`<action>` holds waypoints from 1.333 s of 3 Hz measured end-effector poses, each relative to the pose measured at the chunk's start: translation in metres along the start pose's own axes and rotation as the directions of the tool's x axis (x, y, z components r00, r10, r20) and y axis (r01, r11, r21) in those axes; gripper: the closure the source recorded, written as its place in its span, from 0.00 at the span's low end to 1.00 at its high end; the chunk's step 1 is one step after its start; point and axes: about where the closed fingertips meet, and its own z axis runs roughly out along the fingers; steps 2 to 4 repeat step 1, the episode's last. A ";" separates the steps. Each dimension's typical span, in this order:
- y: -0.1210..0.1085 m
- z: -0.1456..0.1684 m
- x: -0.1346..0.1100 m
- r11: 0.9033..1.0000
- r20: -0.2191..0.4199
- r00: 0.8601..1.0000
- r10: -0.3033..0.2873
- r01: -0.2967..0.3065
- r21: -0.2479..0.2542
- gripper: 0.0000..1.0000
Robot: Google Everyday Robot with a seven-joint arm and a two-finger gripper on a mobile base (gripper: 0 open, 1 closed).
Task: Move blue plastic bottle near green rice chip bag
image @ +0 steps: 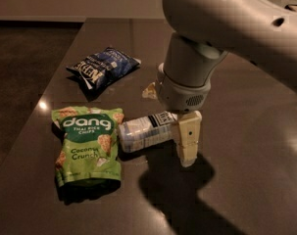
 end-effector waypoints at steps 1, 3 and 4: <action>0.000 0.000 0.000 1.000 0.000 1.000 0.000 0.000 0.000 0.00; 0.000 0.000 0.000 1.000 0.000 1.000 0.000 0.000 0.000 0.00; 0.000 0.000 0.000 1.000 0.000 1.000 0.000 0.000 0.000 0.00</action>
Offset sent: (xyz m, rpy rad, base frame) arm 0.0000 0.0000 0.0000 0.0000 0.0000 0.0000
